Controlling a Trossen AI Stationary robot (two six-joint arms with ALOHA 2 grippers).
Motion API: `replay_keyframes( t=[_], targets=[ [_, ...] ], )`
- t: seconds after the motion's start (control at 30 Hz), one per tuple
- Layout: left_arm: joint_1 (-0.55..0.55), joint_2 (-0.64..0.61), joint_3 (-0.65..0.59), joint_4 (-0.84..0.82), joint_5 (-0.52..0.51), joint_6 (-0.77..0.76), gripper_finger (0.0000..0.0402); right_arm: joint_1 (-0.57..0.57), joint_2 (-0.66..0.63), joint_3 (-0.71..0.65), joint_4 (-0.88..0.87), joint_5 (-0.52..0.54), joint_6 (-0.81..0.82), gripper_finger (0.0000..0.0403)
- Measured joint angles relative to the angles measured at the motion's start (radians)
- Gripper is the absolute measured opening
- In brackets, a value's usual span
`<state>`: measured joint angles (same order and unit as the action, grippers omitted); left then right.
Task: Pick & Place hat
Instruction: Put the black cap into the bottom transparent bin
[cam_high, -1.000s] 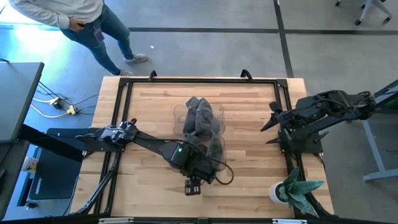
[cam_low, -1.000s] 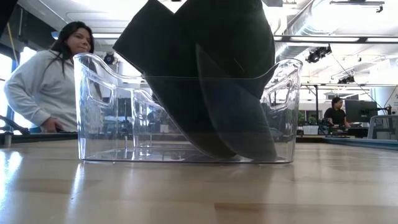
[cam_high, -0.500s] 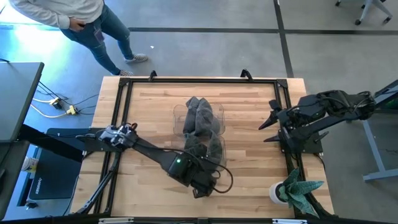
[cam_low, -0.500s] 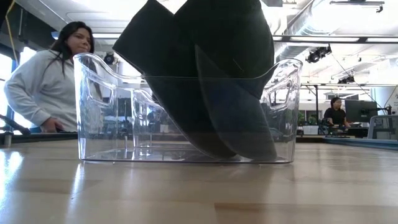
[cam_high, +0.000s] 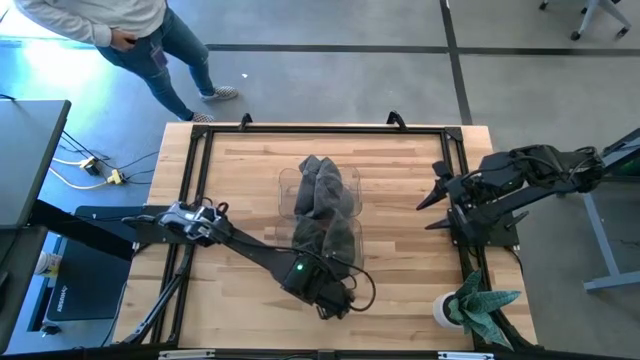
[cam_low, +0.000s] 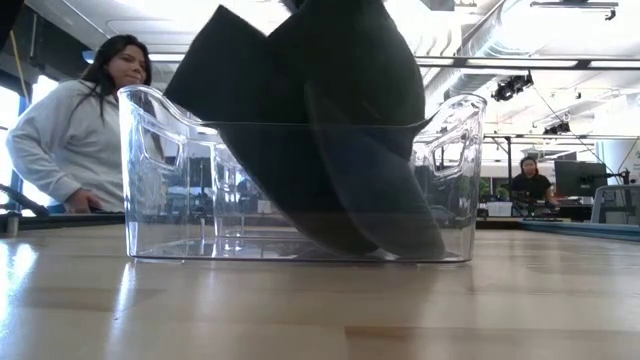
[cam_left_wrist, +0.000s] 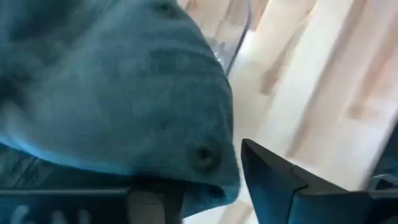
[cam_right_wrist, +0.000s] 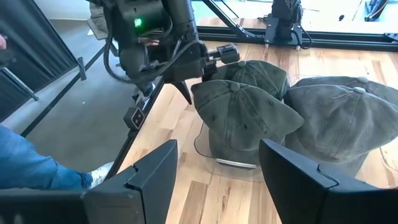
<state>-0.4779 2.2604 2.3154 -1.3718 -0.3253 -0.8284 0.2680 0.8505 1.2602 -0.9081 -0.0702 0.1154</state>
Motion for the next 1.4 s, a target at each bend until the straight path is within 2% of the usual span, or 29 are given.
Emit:
replay_keyframes(
  t=[0.13, 0.27, 0.33, 0.53, 0.73, 0.9, 1.1, 1.23, 1.4],
  targets=[
    [0.0, -0.006, 0.003, 0.041, 0.047, -0.109, 0.0093, 0.0, 0.0, 0.0, 0.0, -0.011, 0.008, 0.0221],
    [0.0, -0.004, 0.003, 0.078, 0.046, -0.211, 0.0023, 0.0, 0.0, 0.0, 0.0, -0.013, 0.008, 0.0218],
    [0.0, -0.004, 0.003, 0.092, 0.047, -0.261, 0.0007, 0.0, 0.0, 0.0, 0.0, -0.013, 0.005, 0.0217],
    [0.009, -0.004, 0.003, 0.104, 0.114, -0.468, 0.002, 0.0, 0.0, 0.0, 0.0, -0.013, -0.003, 0.0216],
    [0.04, -0.004, 0.003, 0.106, 0.133, -0.625, 0.0004, 0.0, 0.0, 0.0, 0.0, -0.018, -0.007, 0.0217],
    [0.068, -0.004, 0.008, 0.106, 0.161, -0.7, 0.0004, 0.0, 0.0, 0.0, 0.0, -0.042, -0.011, 0.0213],
    [0.073, -0.005, 0.022, 0.106, 0.187, -0.7, 0.0006, 0.0, 0.0, 0.0, 0.0, -0.049, -0.011, 0.0212],
    [0.073, -0.005, 0.022, 0.096, 0.207, -0.696, 0.0038, 0.0, 0.0, 0.0, 0.0, -0.049, -0.011, 0.0213],
    [0.071, -0.039, 0.022, 0.093, 0.208, -0.696, 0.012, 0.0, 0.001, 0.0, 0.0, -0.06, -0.012, 0.0212]
  ],
)
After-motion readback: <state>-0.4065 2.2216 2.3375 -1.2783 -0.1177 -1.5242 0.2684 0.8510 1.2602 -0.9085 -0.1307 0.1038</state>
